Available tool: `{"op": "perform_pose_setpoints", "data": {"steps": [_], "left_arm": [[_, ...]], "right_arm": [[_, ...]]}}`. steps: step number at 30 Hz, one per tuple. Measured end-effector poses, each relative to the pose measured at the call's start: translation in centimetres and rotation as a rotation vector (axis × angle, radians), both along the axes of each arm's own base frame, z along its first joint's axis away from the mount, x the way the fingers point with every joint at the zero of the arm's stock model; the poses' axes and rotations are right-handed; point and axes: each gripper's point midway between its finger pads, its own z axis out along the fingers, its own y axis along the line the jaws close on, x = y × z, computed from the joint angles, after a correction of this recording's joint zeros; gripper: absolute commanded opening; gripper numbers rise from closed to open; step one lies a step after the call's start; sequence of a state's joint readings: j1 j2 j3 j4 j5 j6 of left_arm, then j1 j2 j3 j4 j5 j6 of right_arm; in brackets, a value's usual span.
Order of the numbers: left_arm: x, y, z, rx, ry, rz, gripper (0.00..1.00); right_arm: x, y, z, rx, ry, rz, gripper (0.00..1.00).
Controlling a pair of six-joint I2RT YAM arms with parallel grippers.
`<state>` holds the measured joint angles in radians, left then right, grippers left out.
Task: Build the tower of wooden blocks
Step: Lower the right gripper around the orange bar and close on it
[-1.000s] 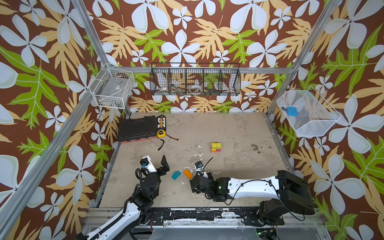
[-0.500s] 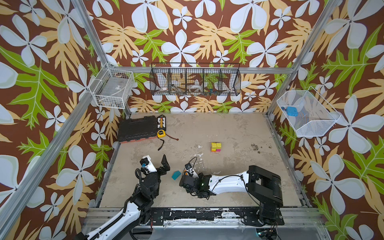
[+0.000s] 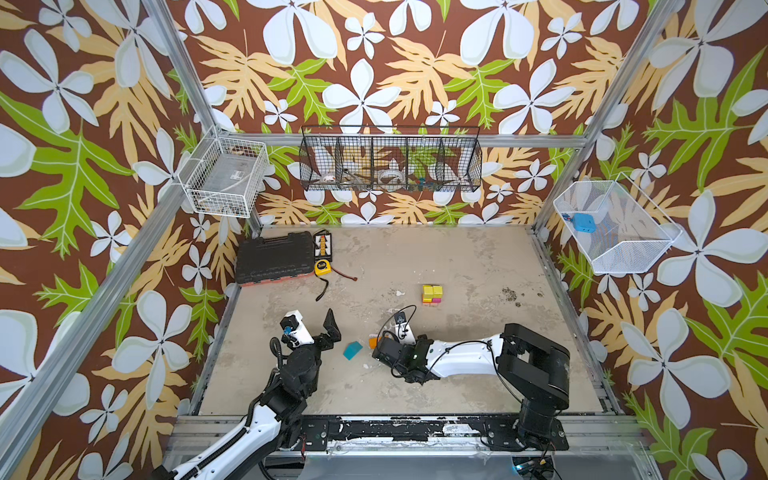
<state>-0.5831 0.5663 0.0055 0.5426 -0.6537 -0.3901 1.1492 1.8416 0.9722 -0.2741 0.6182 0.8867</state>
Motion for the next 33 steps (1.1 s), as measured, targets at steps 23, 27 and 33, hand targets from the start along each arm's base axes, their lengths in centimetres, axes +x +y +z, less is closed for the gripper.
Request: {"op": "perform_pose_setpoints", "data": {"steps": [23,27,33], "left_arm": [[0.4,-0.9,-0.4,0.035,0.011,-0.041,1.0],[0.4,-0.9,-0.5,0.039,0.017,-0.041,1.0],[0.5,-1.1,-0.5,0.039,0.017,-0.048,1.0]], "right_arm": [[2.1,-4.1,0.0,-0.045,-0.014,-0.131,0.89],[2.7,-4.3,0.0,-0.042,-0.022,-0.137,0.89],[3.0,-5.0,0.2,-0.03,-0.013,-0.145,0.89]]}}
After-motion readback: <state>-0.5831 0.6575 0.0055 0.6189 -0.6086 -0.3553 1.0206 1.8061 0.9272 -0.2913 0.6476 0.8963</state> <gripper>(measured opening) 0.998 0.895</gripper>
